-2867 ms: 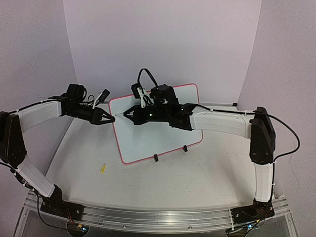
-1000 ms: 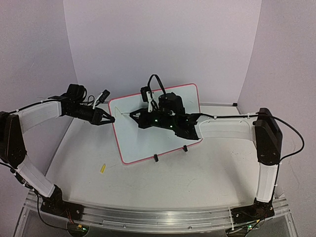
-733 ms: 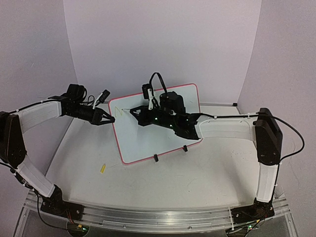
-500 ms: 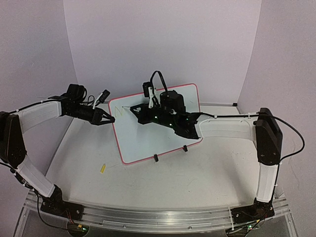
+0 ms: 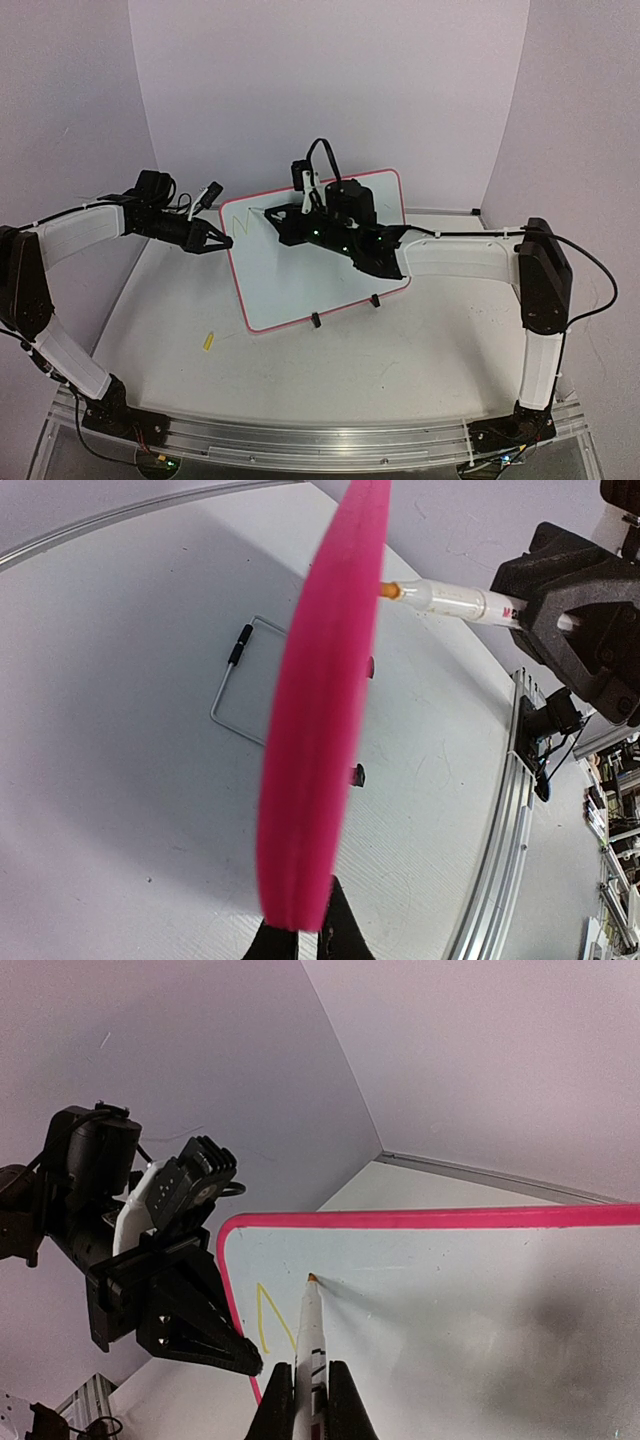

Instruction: Write a sentence on the whiteboard

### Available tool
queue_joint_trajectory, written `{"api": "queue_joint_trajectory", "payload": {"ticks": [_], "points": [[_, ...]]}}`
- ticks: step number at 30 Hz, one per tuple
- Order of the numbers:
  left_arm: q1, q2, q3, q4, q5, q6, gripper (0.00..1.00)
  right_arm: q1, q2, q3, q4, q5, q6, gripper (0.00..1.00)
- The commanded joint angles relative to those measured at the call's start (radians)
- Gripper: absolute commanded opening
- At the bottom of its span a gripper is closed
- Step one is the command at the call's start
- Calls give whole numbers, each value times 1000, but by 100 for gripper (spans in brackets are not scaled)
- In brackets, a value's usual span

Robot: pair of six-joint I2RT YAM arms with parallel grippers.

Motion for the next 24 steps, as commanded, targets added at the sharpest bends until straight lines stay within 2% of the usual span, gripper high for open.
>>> {"api": "queue_joint_trajectory", "payload": {"ticks": [1,13,24], "points": [[-6,-11,-7,-8,-56,11,0,-9,-20,-25,18,20,7,0],[-5,-12,-7,-8,-58,12,0,-9,-49,-132,23,14,41,0],[-5,-12,-8,-9,-59,12,0,-7,-65,-165,33,-5,48,0]]}}
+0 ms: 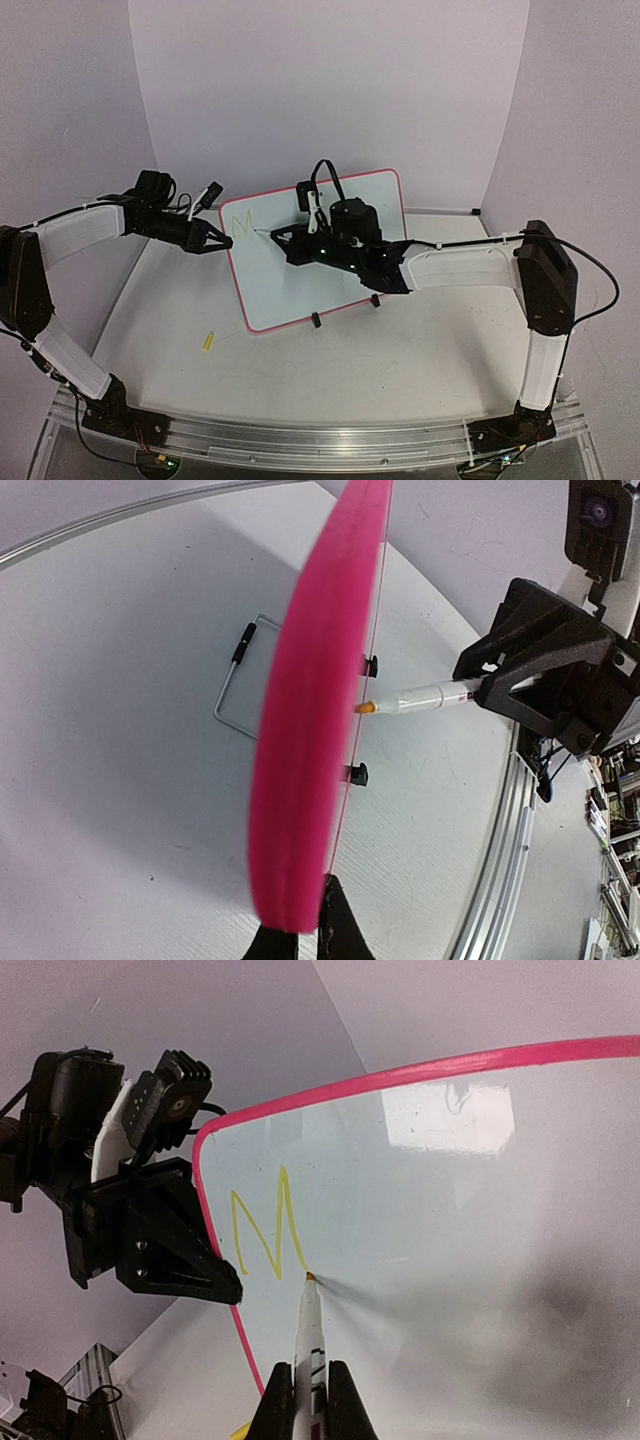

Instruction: Write a sentence on the whiteboard

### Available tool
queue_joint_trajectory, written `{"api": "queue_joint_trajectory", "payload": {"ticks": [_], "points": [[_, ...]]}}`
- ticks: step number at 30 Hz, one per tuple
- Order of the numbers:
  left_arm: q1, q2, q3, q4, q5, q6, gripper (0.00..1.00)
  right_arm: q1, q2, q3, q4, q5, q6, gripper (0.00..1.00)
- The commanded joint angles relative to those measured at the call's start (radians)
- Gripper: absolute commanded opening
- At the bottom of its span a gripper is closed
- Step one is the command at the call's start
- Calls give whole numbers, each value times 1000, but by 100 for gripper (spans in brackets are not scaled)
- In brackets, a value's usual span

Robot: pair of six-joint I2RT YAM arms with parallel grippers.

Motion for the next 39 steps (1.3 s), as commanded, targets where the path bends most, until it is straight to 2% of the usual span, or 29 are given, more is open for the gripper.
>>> {"api": "queue_joint_trajectory", "payload": {"ticks": [1,16,39], "points": [[-5,-13,-9,-8,-53,12,0,-9,-40,-17,-20,18,6,0],[-6,-16,-11,-9,-61,14,0,-13,-184,-42,-18,-113,-7,0],[-6,-18,-8,-11,-61,15,0,-54,-36,70,-18,-157,24,0]]}}
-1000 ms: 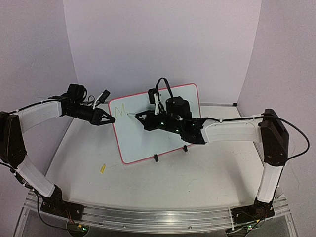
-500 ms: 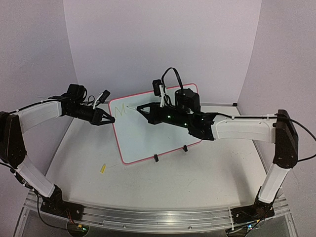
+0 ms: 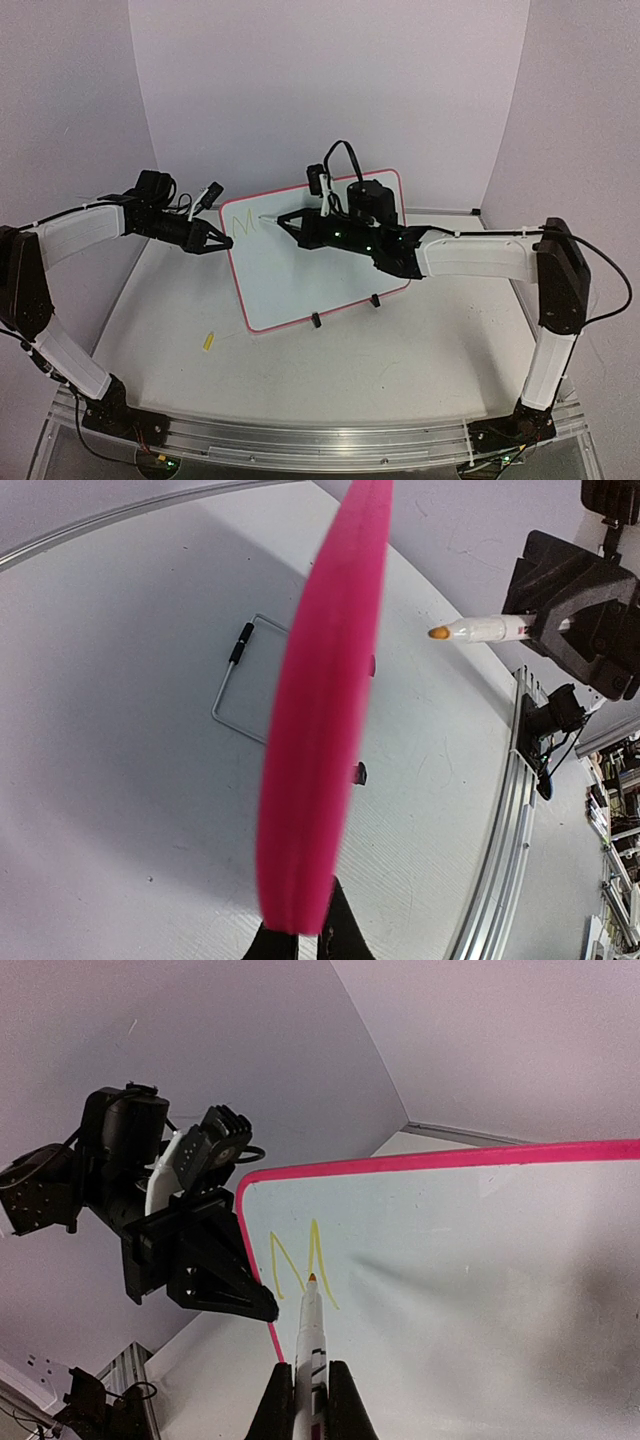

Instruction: Write a sentence on the whiteboard

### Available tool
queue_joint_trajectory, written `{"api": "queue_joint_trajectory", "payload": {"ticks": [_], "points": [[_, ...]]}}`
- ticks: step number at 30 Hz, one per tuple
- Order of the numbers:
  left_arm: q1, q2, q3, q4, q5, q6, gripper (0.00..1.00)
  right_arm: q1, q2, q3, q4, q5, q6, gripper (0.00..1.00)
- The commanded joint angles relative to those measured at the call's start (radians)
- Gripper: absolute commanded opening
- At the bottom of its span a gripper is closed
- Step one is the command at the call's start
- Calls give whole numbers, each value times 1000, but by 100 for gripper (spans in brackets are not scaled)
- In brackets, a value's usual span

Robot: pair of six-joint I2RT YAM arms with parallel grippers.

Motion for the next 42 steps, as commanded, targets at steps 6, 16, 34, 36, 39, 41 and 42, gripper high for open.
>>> {"api": "queue_joint_trajectory", "payload": {"ticks": [6,16,34,36,39,41,42], "points": [[-4,-19,-7,-10,-63,9,0,-9,57,72,27,0,15,0],[-4,-19,-7,-11,-63,9,0,-13,81,94,20,4,1,0],[-4,-14,-7,-11,-63,9,0,-13,67,24,-16,-21,-9,0],[-4,-14,-7,-10,-64,9,0,-13,59,15,-18,-13,-9,0],[-4,-13,-7,-11,-63,9,0,-13,44,-2,-18,23,-10,0],[-5,-14,-7,-11,-64,9,0,-13,32,-12,-18,48,-13,0],[-5,-15,-7,-11,-64,9,0,-13,26,-16,-18,60,-14,0]]}}
